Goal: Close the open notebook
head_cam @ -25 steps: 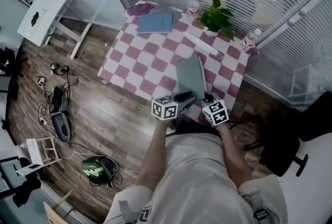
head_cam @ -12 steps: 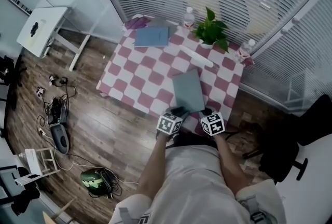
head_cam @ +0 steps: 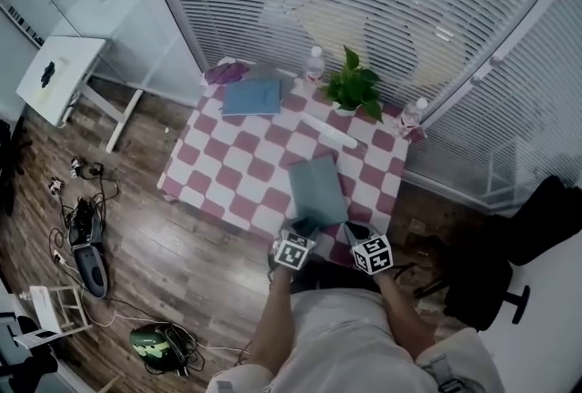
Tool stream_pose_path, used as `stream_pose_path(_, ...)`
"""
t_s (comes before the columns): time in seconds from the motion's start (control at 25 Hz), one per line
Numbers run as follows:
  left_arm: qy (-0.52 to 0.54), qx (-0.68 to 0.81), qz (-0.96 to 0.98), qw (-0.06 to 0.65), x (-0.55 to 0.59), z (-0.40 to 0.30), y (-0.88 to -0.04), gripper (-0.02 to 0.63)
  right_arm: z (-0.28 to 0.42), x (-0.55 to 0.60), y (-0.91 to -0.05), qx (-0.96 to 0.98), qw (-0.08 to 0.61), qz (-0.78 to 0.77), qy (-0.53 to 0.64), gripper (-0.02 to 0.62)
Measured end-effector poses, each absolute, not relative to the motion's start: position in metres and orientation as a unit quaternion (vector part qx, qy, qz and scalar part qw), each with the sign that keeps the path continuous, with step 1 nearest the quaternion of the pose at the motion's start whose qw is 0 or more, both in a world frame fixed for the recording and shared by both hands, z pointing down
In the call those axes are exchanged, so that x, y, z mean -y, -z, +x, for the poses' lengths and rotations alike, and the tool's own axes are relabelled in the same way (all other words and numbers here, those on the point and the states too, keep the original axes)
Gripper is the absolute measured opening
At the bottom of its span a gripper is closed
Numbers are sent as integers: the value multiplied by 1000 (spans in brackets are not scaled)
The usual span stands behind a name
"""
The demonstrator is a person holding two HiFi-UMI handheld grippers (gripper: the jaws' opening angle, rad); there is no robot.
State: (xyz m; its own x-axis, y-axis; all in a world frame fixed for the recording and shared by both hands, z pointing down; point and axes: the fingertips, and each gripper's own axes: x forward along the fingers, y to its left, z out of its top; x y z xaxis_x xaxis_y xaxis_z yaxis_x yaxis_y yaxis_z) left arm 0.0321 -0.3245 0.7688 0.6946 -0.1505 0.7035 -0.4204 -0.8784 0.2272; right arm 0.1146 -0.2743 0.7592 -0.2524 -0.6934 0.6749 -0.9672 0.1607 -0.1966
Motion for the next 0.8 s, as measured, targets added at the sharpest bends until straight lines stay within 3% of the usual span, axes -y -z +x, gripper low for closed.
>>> stream_pose_path(0.2, -345, 204, 894, 198, 328, 37, -770, 144, 135, 277, -757, 733, 199, 568, -317, 1)
stream_pose_path(0.4, -284, 238, 892, 259, 306, 43, -746, 146, 149, 288, -733, 752, 155, 559, -314, 0)
stream_pose_path(0.8, -212, 377, 871, 233, 253, 72, -690, 144, 196, 241, -703, 807, 159, 495, -280, 0)
